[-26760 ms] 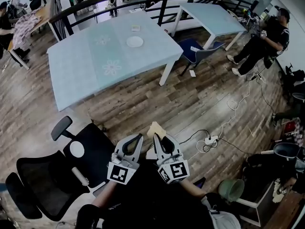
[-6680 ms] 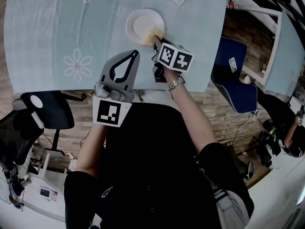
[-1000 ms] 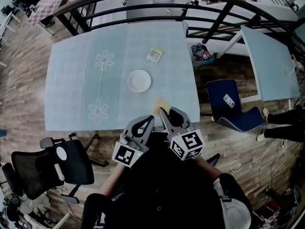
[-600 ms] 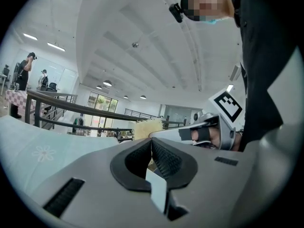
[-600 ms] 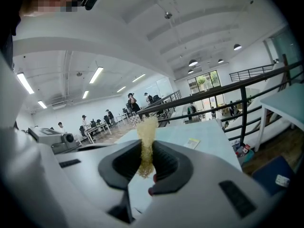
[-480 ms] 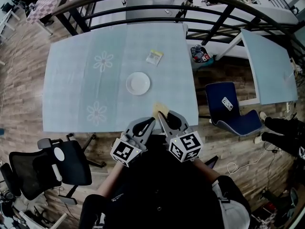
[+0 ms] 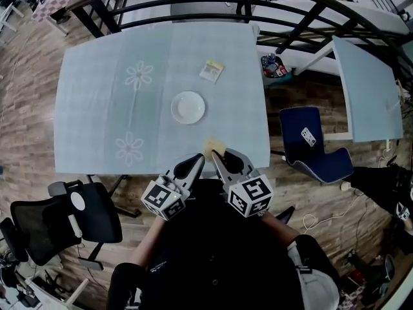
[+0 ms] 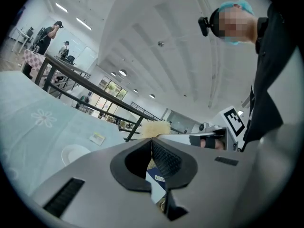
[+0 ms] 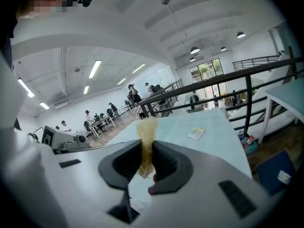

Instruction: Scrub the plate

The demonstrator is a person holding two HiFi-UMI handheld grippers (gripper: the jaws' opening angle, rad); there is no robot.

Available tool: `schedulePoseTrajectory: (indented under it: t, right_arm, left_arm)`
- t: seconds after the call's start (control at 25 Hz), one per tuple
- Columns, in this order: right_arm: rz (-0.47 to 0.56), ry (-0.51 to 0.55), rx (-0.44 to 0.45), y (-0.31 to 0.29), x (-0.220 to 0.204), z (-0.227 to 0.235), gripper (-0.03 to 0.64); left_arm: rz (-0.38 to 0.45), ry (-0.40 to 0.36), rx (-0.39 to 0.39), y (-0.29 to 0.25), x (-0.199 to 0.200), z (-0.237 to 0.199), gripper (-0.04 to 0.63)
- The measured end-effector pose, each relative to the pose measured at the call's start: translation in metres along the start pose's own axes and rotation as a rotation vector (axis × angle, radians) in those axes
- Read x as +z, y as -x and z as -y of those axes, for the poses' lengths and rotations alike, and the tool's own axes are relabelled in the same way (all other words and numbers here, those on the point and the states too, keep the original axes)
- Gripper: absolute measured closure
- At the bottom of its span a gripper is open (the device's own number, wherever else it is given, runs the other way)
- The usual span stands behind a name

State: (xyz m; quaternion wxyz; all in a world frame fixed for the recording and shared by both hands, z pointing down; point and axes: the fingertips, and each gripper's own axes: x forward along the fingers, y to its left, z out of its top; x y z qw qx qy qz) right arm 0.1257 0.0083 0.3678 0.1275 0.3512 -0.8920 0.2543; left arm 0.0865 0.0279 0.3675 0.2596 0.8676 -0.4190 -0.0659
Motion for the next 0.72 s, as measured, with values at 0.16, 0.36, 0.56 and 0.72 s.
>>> schedulePoseTrajectory:
  t: [0.16,0.36,0.56,0.72]
  right_arm:
    - [-0.032,0.0,0.01,-0.007,-0.004,-0.002,0.558]
    - [-0.054,0.008,0.022,-0.015,-0.006,-0.004,0.56]
    - [-0.06,0.024,0.029,-0.015,-0.006,-0.006,0.562]
    - [-0.057,0.04,0.032,-0.015,-0.007,-0.005,0.563]
  left_arm:
    - [-0.011,0.018,0.017,-0.001,0.0,-0.004,0.581]
    - [-0.029,0.035,0.027,-0.001,-0.003,-0.01,0.581]
    - [-0.023,0.033,0.034,-0.001,-0.002,-0.011,0.581]
    - [-0.018,0.015,0.033,-0.002,-0.003,-0.01,0.581]
